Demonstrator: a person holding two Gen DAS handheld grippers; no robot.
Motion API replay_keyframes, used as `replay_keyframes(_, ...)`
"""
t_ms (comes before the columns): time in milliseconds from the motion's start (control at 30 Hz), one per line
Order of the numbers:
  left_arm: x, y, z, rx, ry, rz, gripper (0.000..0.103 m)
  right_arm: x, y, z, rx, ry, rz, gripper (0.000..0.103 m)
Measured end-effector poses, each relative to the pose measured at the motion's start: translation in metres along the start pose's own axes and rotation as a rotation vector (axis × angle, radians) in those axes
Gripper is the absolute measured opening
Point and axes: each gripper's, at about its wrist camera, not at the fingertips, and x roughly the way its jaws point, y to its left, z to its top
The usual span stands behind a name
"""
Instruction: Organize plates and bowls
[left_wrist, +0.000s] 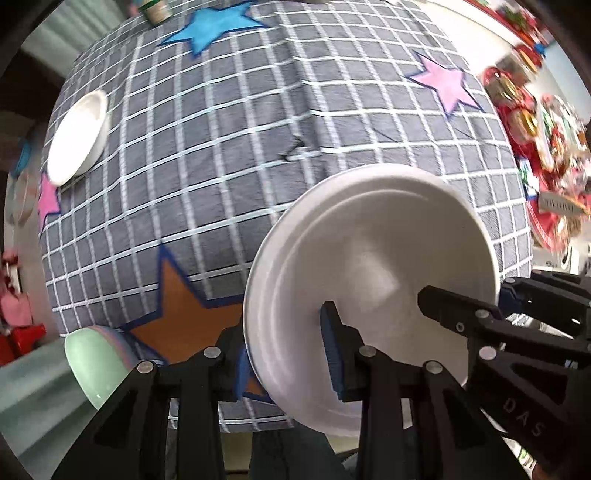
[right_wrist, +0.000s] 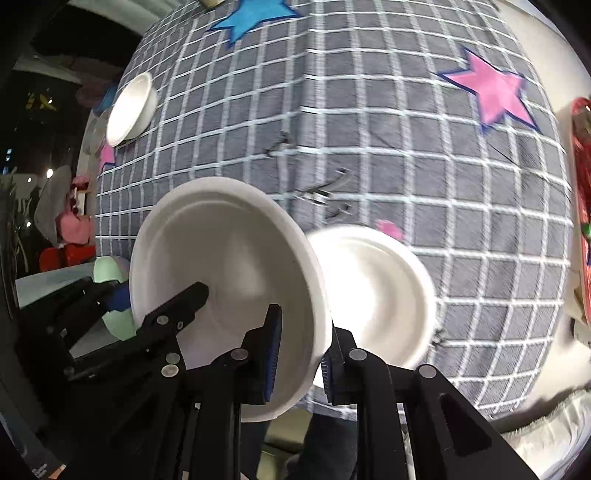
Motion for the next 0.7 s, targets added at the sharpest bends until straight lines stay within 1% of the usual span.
replay_keyframes(33, -0.004, -0.011, 0.0, 0.01, 0.003, 0.002, 0.036, -0.006, -0.015, -0.006, 0.012, 0.0, -0.002, 0.022)
replay_keyframes(100, -0.008, -0.038, -0.002, 0.029, 0.01, 0.004, 0.036, -0.009, -0.027, -0.012, 0.027, 0.001, -0.002, 0.022)
replay_keyframes(167, -0.009, -0.05, -0.006, 0.042, 0.019, -0.001, 0.036, -0.01, -0.038, -0.018, 0.038, 0.003, -0.003, 0.022)
replay_keyframes(233, 0.008, -0.071, -0.014, 0.051, 0.024, 0.0, 0.037, -0.01, -0.045, -0.02, 0.047, 0.004, -0.008, 0.022)
replay_keyframes(267, 0.013, -0.091, -0.021, 0.055, 0.025, 0.004, 0.04, -0.011, -0.05, -0.022, 0.05, 0.005, -0.01, 0.022)
replay_keyframes(300, 0.018, -0.107, -0.026, 0.061, 0.03, 0.014, 0.042, -0.01, -0.052, -0.022, 0.052, 0.005, -0.013, 0.022)
replay_keyframes(333, 0.025, -0.12, -0.03, 0.065, 0.036, 0.028, 0.054, -0.009, -0.055, -0.023, 0.053, 0.004, -0.016, 0.022)
replay_keyframes(367, 0.029, -0.131, -0.036, 0.066, 0.041, 0.052, 0.06, -0.008, -0.057, -0.023, 0.052, 0.005, -0.018, 0.022)
replay_keyframes(400, 0.03, -0.135, -0.042, 0.062, 0.039, 0.07, 0.069, -0.006, -0.058, -0.023, 0.049, 0.008, -0.017, 0.022)
replay_keyframes(433, 0.034, -0.132, -0.047, 0.055, 0.035, 0.079, 0.071, -0.007, -0.061, -0.024, 0.047, 0.012, -0.026, 0.023)
replay_keyframes(467, 0.035, -0.13, -0.051, 0.041, 0.033, 0.082, 0.071, -0.007, -0.064, -0.025, 0.046, 0.015, -0.031, 0.029)
replay_keyframes(500, 0.035, -0.123, -0.052, 0.029, 0.033, 0.085, 0.071, -0.007, -0.066, -0.025, 0.049, 0.016, -0.032, 0.044)
replay_keyframes(533, 0.034, -0.12, -0.054, 0.01, 0.034, 0.088, 0.075, -0.008, -0.069, -0.026, 0.058, 0.009, -0.04, 0.054)
replay_keyframes(567, 0.032, -0.117, -0.057, -0.015, 0.033, 0.085, 0.076, -0.011, -0.073, -0.027, 0.065, 0.0, -0.043, 0.074)
replay_keyframes(600, 0.03, -0.114, -0.059, -0.031, 0.029, 0.082, 0.078, -0.014, -0.078, -0.027, 0.078, -0.014, -0.029, 0.085)
replay_keyframes(633, 0.029, -0.109, -0.06, -0.045, 0.026, 0.08, 0.078, -0.017, -0.083, -0.028, 0.087, -0.021, -0.014, 0.087)
replay_keyframes(700, 0.027, -0.104, -0.063, -0.066, 0.021, 0.08, 0.078, -0.021, -0.09, -0.029, 0.106, -0.029, -0.005, 0.087)
